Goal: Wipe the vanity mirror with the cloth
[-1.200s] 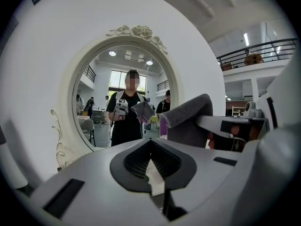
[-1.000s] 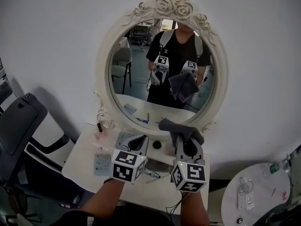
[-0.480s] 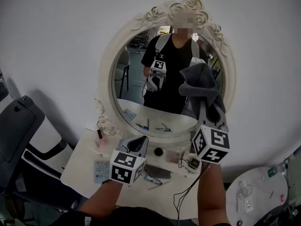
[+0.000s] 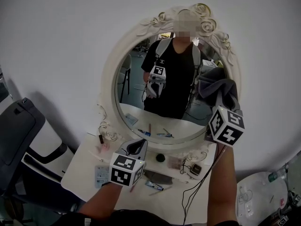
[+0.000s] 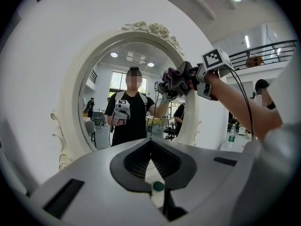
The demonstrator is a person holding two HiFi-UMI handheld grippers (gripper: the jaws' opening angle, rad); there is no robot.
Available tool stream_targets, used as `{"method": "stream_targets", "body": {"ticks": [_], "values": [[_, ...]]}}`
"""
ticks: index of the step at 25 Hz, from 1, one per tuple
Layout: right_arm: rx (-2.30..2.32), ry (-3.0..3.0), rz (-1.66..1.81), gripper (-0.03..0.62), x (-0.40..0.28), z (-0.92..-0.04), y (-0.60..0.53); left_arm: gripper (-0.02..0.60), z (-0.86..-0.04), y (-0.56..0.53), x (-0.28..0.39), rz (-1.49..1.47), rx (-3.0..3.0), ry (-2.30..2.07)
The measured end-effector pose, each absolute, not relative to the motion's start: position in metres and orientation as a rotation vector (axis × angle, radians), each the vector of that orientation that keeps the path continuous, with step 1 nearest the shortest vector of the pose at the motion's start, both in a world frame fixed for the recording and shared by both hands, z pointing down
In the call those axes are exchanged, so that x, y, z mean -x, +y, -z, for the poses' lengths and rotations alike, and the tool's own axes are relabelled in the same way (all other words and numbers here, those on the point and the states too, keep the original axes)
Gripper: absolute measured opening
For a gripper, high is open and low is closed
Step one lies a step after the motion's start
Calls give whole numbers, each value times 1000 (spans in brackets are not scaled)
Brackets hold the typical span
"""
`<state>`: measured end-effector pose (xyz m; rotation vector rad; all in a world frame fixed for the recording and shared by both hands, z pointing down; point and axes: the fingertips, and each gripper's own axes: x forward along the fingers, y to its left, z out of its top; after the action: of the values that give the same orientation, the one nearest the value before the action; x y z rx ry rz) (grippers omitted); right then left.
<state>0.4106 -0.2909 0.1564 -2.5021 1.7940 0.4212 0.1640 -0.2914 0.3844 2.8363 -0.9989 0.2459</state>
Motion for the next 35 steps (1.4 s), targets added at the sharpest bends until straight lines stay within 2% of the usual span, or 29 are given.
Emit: {"method": "stream_targets", "body": {"ticks": [14, 35], "values": [[2502, 1791, -454, 38, -415, -173, -294, 6, -392, -293, -174, -265, -2836, -983], [2686, 1751, -216, 38, -441, -329, -283, 6, -399, -283, -175, -297, -2837, -962]]}}
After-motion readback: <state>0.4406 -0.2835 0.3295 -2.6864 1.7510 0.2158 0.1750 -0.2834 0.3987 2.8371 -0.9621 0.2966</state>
